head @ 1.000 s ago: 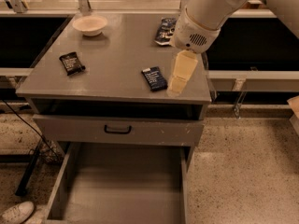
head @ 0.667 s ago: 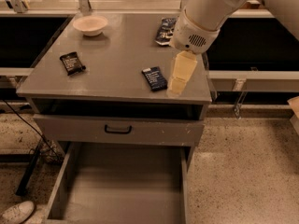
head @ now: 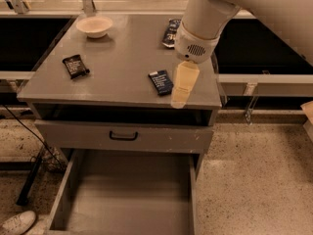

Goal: Place rxbar blueberry into middle drawer

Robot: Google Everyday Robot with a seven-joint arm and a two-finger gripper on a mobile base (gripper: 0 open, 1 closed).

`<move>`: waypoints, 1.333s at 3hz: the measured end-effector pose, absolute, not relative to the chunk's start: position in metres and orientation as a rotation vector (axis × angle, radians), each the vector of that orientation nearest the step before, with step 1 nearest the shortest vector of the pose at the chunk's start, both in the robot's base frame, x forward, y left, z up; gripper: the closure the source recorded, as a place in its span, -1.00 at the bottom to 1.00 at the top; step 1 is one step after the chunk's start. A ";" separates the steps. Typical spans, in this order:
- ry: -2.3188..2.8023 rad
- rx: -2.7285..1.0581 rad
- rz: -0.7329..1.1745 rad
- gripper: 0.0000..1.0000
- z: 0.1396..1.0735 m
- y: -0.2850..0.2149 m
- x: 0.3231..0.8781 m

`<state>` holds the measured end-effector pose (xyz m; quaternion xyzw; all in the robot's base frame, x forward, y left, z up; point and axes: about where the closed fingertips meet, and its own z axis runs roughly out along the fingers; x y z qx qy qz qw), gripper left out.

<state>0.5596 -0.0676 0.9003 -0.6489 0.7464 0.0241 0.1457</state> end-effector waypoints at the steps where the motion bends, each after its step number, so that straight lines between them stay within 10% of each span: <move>1: 2.146 -1.839 0.096 -1.00 0.894 -0.062 0.571; 4: 2.040 -1.869 0.190 -1.00 0.869 -0.027 0.594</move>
Offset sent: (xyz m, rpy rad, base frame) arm 0.0310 0.0309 -0.0122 0.1140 -0.0274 0.0205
